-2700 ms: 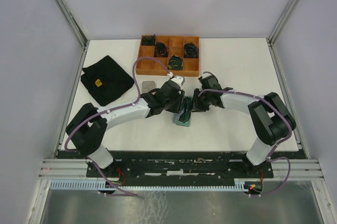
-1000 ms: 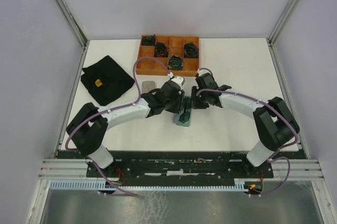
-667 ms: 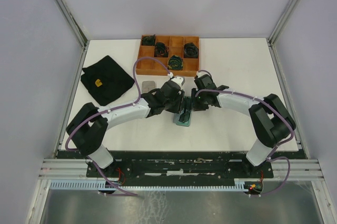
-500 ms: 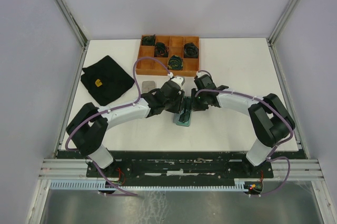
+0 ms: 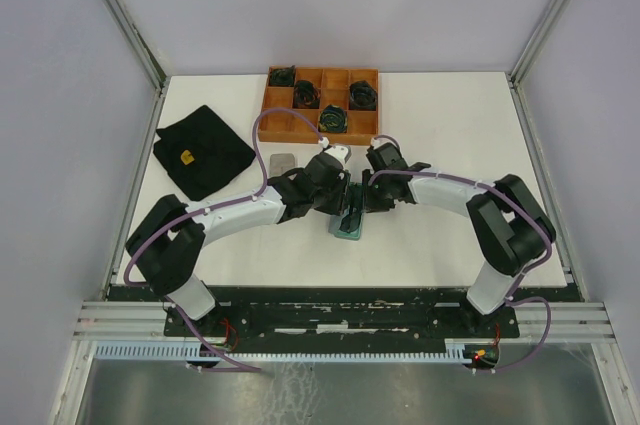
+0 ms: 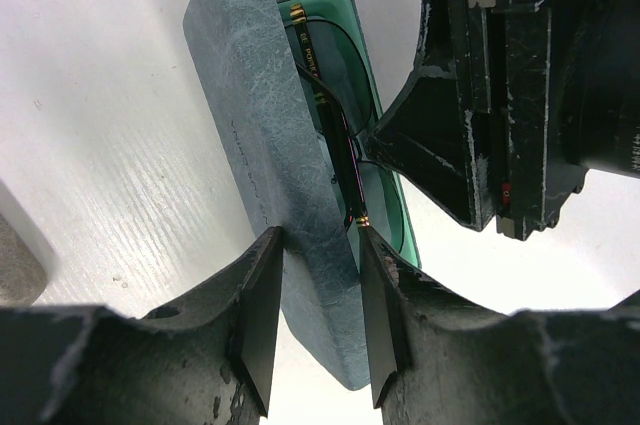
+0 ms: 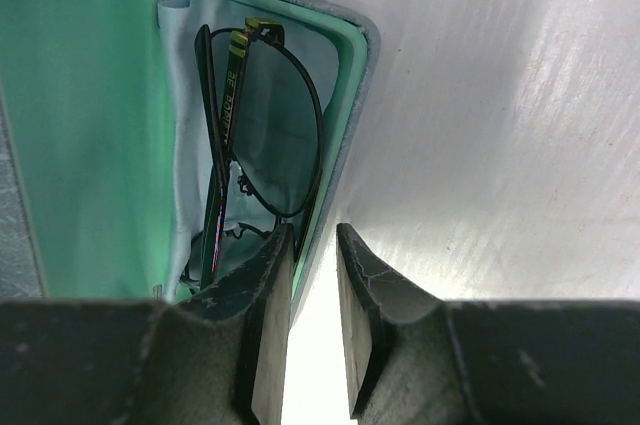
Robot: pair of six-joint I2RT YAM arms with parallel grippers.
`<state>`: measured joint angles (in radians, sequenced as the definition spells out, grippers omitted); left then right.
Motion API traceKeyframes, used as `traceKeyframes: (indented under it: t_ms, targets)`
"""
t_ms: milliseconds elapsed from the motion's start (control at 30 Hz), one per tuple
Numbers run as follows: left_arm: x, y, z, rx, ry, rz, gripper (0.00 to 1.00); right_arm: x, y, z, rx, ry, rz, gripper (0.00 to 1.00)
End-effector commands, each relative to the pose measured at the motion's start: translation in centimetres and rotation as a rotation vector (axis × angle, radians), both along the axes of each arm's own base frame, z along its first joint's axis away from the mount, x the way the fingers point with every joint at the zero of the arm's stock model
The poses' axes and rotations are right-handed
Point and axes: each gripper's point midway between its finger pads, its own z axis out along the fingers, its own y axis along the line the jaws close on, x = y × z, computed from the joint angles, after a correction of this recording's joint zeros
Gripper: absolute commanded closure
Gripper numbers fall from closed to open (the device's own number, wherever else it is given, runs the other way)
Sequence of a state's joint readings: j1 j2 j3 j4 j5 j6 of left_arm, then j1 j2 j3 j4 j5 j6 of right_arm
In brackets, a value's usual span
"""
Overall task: Organize the sunglasses
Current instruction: Adjust the sunglasses in the sunglasses case.
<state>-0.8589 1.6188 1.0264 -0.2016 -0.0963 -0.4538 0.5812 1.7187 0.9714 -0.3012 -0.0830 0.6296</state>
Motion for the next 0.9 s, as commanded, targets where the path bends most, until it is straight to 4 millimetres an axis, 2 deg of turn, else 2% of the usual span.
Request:
traceKeyframes:
  t_ms: [0, 267, 667, 767, 867]
  targets:
    - [0.3, -1.0, 1.3, -0.045, -0.040, -0.044, 0.58, 1.1, 0.6, 0.5, -0.016, -0.038, 0.010, 0.69]
    - [0.2, -1.0, 1.4, -0.044, -0.042, -0.046, 0.58, 0.5, 1.1, 0.1, -0.074, -0.017, 0.054, 0.66]
    - [0.3, -1.1, 1.4, -0.047, -0.040, -0.050, 0.58, -0.4, 0.9, -0.3, -0.161, -0.002, 0.099, 0.62]
    - [0.2, -1.1, 1.6, -0.049, -0.042, -0.049, 0.58, -0.3, 1.4, 0.3, -0.126, -0.020, 0.111, 0.62]
    - [0.2, -1.1, 2.2, -0.061, -0.051, -0.049, 0.57, -0.1, 1.8, 1.8, -0.086, -0.059, 0.107, 0.60]
